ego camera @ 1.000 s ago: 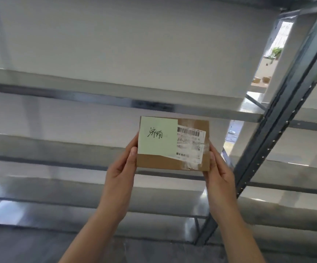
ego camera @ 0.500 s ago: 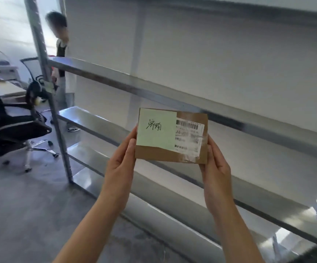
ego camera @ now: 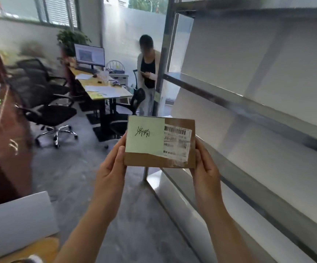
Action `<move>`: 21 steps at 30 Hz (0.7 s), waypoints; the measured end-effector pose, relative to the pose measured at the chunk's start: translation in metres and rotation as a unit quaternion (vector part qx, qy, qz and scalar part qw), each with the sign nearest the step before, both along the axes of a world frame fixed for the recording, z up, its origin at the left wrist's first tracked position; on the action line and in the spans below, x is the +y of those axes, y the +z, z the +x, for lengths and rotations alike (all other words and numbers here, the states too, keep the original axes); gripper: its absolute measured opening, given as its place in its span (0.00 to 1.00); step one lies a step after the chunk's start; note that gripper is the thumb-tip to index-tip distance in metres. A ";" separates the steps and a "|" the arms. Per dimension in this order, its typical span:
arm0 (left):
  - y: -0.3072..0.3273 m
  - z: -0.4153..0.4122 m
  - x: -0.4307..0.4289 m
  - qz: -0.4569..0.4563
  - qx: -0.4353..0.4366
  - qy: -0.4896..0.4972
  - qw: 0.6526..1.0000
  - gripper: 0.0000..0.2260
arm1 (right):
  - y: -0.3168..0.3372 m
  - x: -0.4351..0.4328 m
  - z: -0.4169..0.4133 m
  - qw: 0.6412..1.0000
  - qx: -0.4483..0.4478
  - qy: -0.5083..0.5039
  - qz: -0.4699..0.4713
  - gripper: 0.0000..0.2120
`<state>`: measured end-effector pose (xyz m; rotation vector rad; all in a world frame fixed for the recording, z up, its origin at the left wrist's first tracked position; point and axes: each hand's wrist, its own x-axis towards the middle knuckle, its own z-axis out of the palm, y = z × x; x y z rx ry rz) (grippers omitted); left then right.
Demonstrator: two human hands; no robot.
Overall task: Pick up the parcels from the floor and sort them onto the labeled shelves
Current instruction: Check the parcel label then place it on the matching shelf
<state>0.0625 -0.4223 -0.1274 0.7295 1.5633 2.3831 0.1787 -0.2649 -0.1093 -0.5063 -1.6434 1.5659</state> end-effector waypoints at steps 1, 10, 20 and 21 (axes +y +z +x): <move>-0.001 -0.009 -0.006 0.000 0.001 0.005 1.000 0.18 | -0.001 -0.003 -0.013 1.000 0.005 0.013 -0.002 0.17; -0.006 -0.060 -0.006 -0.032 -0.002 0.060 0.998 0.19 | -0.013 0.013 -0.090 0.997 -0.002 0.071 -0.005 0.17; 0.016 -0.124 0.062 -0.051 0.004 0.110 0.993 0.19 | -0.009 0.093 -0.178 0.992 0.021 0.123 -0.014 0.18; 0.018 -0.130 0.070 -0.056 0.005 0.113 0.992 0.18 | -0.009 0.102 -0.185 0.992 0.022 0.124 -0.016 0.18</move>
